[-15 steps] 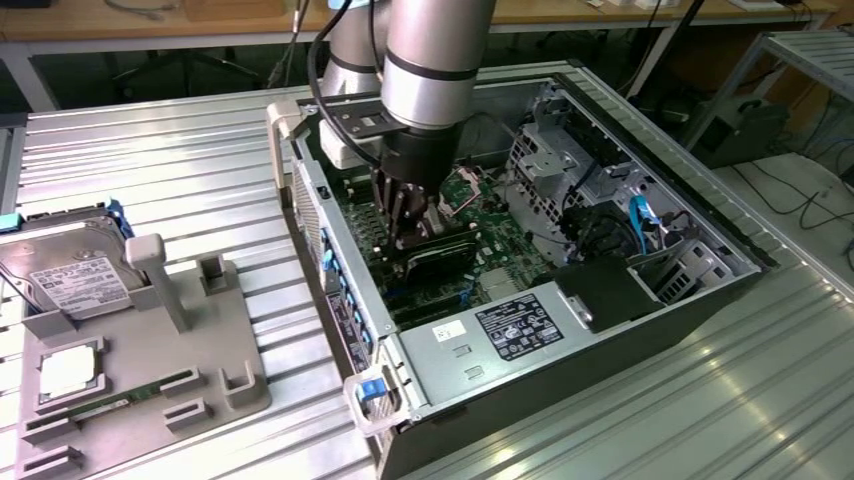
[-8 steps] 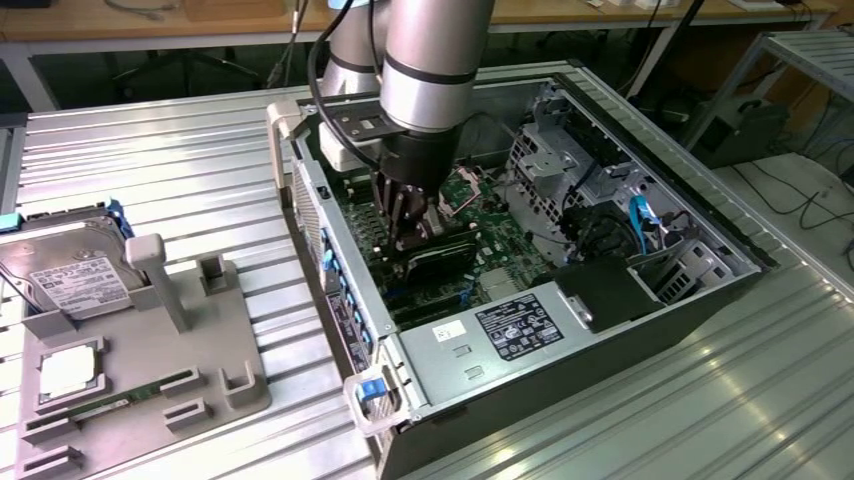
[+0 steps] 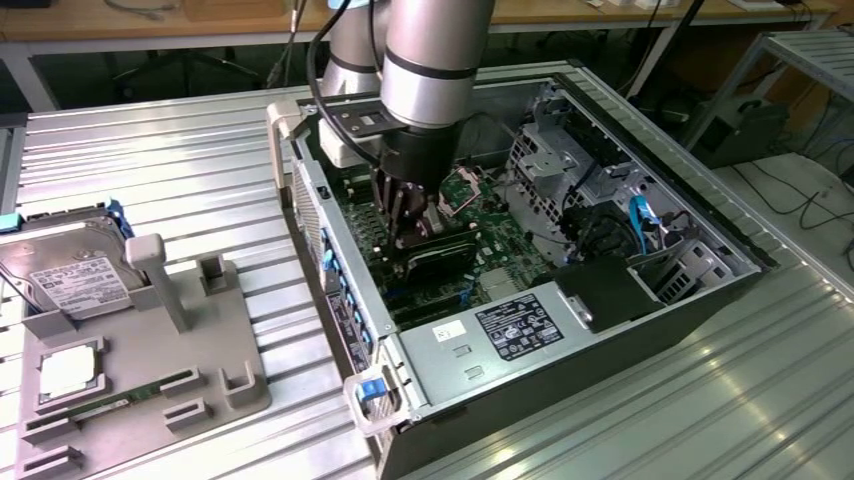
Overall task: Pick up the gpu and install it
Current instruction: 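Press down on the gpu until it lock into place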
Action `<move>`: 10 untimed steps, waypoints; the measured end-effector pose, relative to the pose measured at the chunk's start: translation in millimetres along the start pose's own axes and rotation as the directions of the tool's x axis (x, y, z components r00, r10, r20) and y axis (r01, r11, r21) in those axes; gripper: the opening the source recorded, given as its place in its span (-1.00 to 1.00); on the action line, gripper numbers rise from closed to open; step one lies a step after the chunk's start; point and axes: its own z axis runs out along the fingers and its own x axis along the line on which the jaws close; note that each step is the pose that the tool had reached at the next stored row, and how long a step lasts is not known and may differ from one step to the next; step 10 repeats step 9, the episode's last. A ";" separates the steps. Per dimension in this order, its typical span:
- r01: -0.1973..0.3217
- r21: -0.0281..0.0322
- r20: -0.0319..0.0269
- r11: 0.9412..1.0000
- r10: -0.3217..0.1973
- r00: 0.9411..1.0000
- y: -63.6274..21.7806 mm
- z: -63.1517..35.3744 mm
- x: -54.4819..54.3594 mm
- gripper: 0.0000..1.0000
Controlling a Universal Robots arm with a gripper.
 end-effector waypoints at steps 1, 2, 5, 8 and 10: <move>0.000 0.000 0.000 1.000 0.000 1.000 0.2 -0.5 0.0 -0.79; 0.000 0.001 0.000 1.000 0.000 1.000 0.4 -0.5 0.0 -0.79; 0.000 0.001 0.000 1.000 0.000 1.000 1.0 -0.6 0.0 -0.79; 0.000 0.001 0.000 1.000 0.000 1.000 1.0 -0.6 0.0 -0.79; 0.000 0.001 0.000 1.000 0.000 1.000 1.0 -0.6 0.0 -0.79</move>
